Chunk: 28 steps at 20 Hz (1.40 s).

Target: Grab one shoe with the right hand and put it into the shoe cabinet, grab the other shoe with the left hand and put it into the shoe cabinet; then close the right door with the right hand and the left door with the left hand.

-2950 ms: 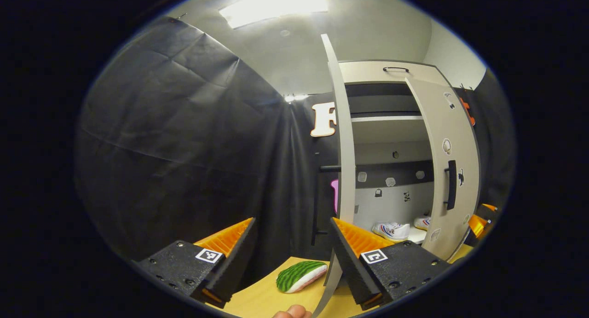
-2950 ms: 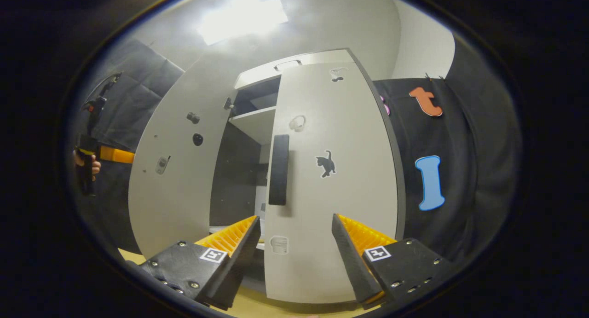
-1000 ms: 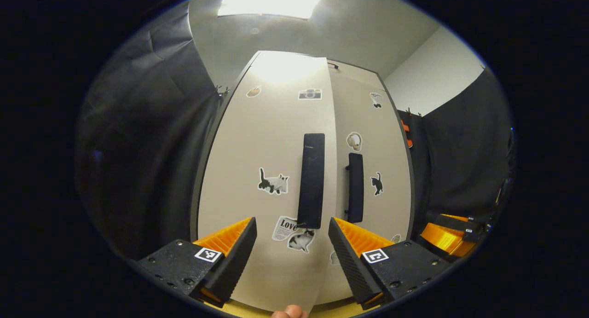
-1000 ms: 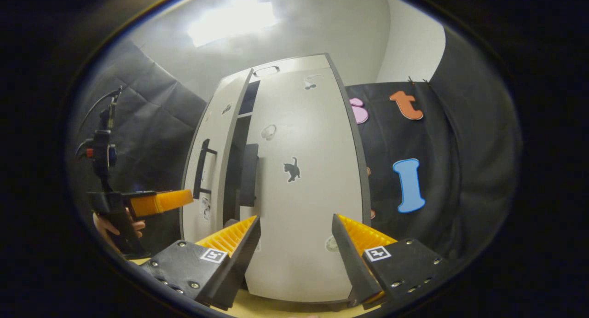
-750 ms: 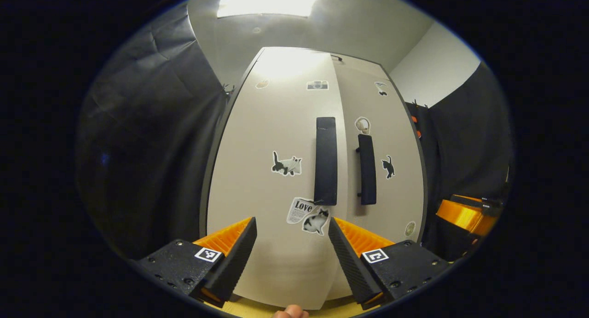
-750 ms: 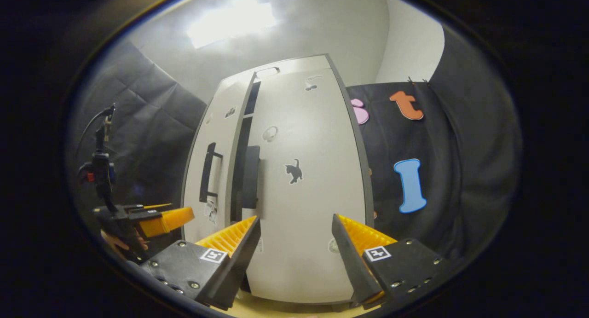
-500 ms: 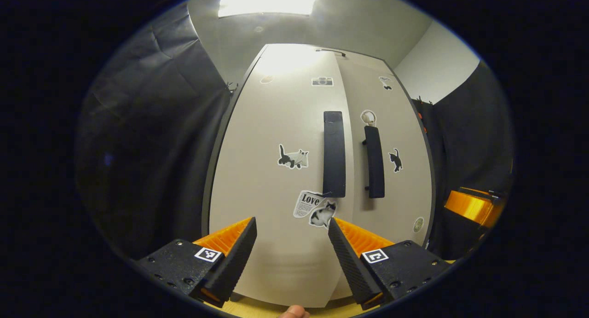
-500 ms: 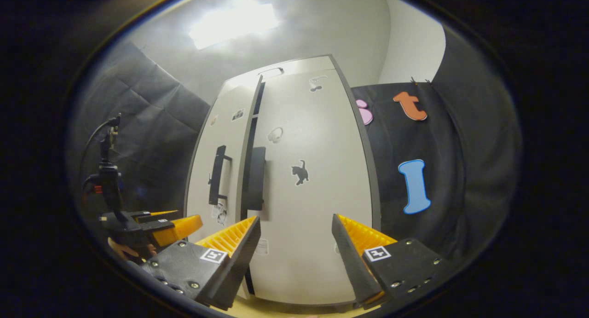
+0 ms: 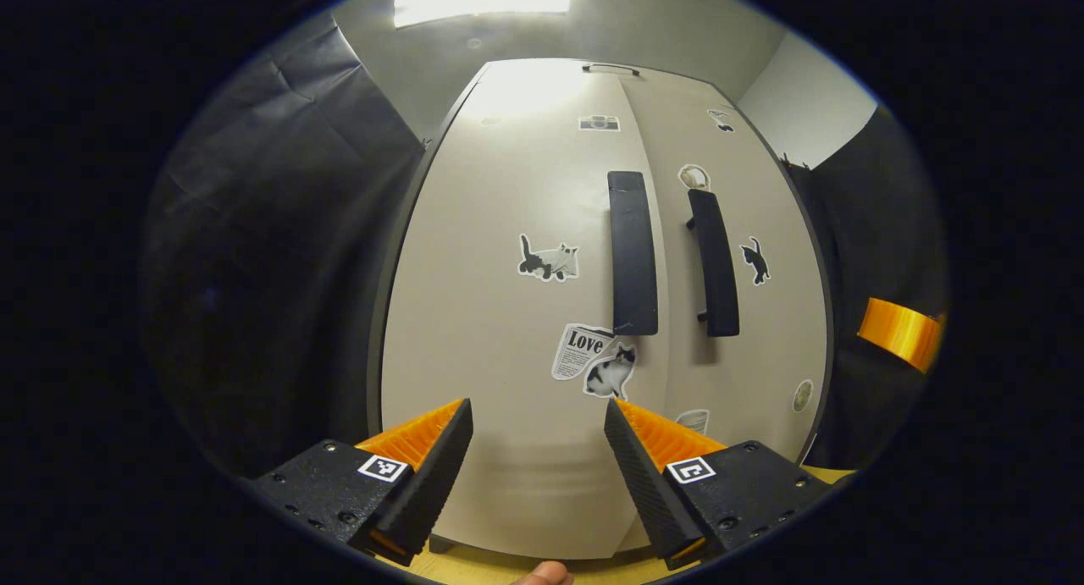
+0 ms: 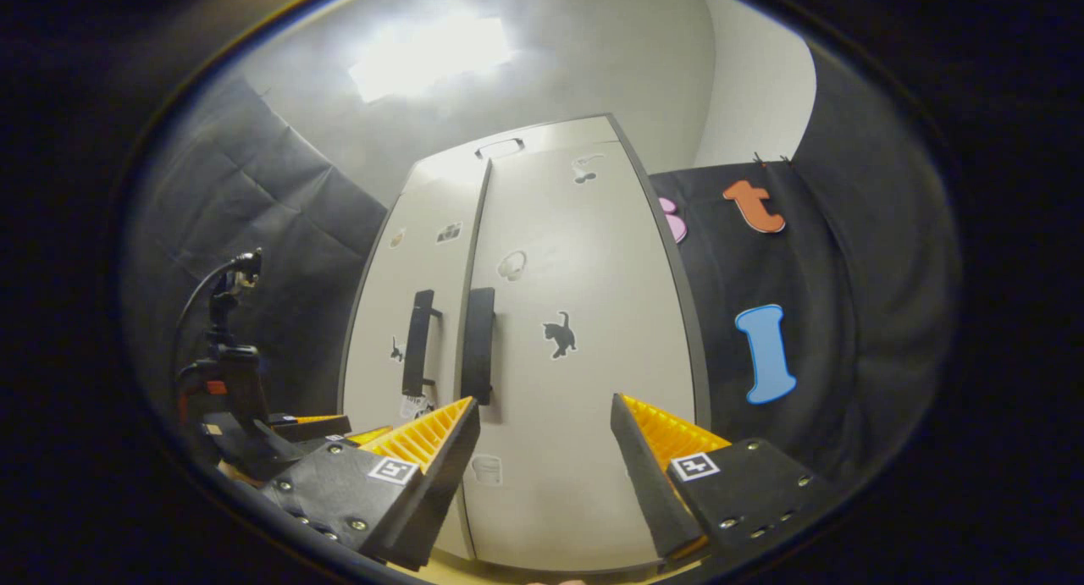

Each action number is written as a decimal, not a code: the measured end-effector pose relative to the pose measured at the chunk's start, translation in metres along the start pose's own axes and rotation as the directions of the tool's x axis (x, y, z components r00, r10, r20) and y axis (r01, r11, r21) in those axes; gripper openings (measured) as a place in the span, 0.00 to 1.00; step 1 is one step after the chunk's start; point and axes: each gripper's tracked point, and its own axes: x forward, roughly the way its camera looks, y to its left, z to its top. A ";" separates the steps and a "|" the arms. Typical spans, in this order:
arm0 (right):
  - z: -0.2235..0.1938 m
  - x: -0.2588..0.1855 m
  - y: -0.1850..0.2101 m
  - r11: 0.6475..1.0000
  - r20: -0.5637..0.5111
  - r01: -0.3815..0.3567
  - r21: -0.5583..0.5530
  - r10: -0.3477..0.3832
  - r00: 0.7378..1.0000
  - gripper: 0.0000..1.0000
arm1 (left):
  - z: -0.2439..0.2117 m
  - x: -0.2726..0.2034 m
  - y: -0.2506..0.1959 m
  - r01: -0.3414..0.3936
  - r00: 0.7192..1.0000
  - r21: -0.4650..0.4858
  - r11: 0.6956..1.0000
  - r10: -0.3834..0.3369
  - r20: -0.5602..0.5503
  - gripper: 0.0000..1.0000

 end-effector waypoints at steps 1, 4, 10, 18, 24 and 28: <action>0.001 -0.001 0.002 1.000 0.003 -0.005 -0.004 0.005 1.000 0.91 | 0.001 -0.002 0.000 0.002 1.000 -0.004 1.000 -0.002 0.001 0.95; 0.000 0.000 0.006 1.000 0.004 -0.008 -0.019 0.008 1.000 0.93 | 0.006 -0.009 -0.003 0.011 1.000 -0.013 1.000 -0.011 0.005 0.95; -0.016 0.014 0.012 1.000 -0.031 0.023 -0.005 -0.023 0.999 0.93 | 0.007 -0.014 0.002 0.014 1.000 -0.010 1.000 -0.014 -0.002 0.95; -0.041 0.030 0.035 0.998 -0.085 0.009 -0.055 -0.014 0.996 0.92 | 0.016 -0.027 0.024 -0.031 1.000 -0.023 0.999 0.031 0.000 0.95; -0.051 0.030 0.047 0.995 -0.108 -0.004 -0.103 -0.007 0.994 0.91 | 0.012 -0.025 0.029 -0.035 0.999 -0.056 0.998 0.034 -0.019 0.95; -0.057 0.032 0.053 0.993 -0.124 -0.016 -0.119 0.001 0.992 0.93 | 0.012 -0.025 0.032 -0.043 0.999 -0.048 0.998 0.041 -0.025 0.95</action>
